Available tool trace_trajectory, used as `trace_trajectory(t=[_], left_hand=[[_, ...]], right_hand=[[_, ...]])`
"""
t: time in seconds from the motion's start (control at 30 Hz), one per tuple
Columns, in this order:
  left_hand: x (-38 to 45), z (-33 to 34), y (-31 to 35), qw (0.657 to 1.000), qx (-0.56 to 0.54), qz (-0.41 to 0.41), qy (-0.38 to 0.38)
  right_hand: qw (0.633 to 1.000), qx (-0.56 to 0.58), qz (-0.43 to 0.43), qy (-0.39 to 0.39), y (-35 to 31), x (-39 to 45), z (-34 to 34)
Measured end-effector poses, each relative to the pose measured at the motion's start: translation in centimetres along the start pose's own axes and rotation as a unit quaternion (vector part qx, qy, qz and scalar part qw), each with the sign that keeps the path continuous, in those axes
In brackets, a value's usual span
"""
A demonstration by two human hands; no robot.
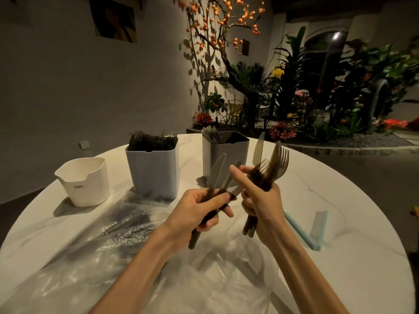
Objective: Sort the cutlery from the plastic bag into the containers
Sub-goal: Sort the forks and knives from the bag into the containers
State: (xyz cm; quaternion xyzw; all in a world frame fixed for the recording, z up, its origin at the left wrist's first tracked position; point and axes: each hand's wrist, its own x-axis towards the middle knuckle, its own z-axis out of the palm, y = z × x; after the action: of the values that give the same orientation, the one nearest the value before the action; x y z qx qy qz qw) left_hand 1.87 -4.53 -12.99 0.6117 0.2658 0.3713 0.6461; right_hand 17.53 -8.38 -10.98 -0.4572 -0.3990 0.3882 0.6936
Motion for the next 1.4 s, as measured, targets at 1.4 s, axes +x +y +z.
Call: trace_trajectory(t=[1.4], left_hand=[[0.4,1.2,0.5,0.996,-0.04,0.0,0.073]], right_hand=[[0.994,0.08,0.047,0.054,-0.7,0.4,-0.8]])
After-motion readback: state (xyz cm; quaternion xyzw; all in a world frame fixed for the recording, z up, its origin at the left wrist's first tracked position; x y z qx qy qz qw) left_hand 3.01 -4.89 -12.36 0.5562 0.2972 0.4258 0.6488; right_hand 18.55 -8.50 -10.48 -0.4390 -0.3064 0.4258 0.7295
